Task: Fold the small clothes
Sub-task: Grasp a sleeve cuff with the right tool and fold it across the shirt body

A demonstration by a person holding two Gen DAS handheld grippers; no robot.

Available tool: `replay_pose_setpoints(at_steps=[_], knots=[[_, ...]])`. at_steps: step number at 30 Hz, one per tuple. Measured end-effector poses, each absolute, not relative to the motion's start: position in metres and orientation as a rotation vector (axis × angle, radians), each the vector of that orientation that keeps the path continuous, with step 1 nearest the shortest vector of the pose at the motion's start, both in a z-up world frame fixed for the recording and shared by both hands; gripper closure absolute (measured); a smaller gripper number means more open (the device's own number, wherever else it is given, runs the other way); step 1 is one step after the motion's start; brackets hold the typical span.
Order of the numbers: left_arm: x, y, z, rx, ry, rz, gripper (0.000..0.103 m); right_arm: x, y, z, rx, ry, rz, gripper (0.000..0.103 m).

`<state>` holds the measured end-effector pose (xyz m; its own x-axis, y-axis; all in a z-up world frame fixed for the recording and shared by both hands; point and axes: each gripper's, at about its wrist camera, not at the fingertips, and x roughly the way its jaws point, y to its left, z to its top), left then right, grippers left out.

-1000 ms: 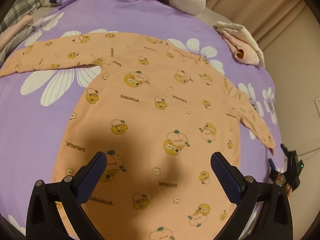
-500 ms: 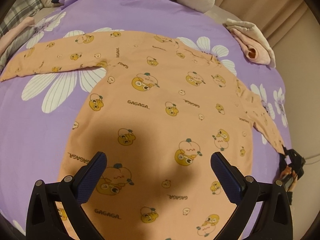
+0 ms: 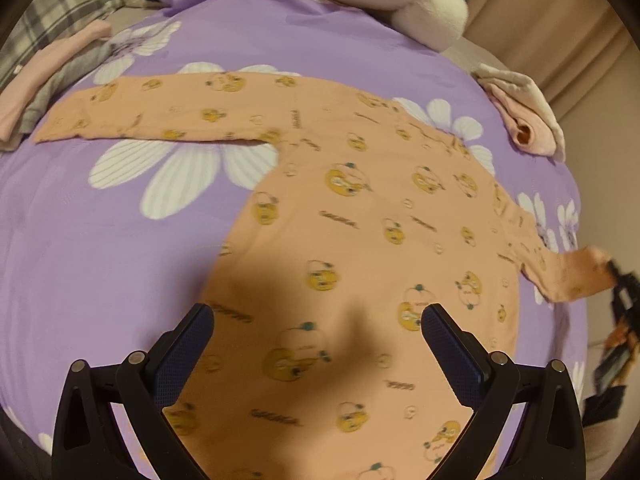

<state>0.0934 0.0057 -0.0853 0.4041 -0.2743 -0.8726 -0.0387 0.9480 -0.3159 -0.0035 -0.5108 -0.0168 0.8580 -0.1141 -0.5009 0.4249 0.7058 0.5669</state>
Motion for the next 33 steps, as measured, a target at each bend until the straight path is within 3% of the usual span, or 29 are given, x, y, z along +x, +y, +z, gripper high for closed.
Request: replay_pose_setpoints(at_steps=[8,14,22,31,33], knots=[[0.09,0.043,-0.08,-0.334,1.123,-0.146,0.0,0.064,-0.403,0.056,0.542,0.495,-0.136,0.096],[0.091,0.073,-0.079,-0.382,1.107,-0.133,0.0,0.122,-0.298,0.067,0.338,0.554,-0.046,0.096],[0.092,0.108,-0.091,-0.418,1.118,-0.076,0.0,0.177,-0.175,0.006,0.071,0.687,0.027,0.096],[0.1,0.124,-0.1,-0.458,1.127,-0.051,0.0,0.188,-0.083,-0.112,-0.342,0.891,0.074,0.095],[0.103,0.124,-0.1,-0.464,1.129,-0.058,0.0,0.187,-0.072,-0.128,-0.414,0.939,0.095,0.08]])
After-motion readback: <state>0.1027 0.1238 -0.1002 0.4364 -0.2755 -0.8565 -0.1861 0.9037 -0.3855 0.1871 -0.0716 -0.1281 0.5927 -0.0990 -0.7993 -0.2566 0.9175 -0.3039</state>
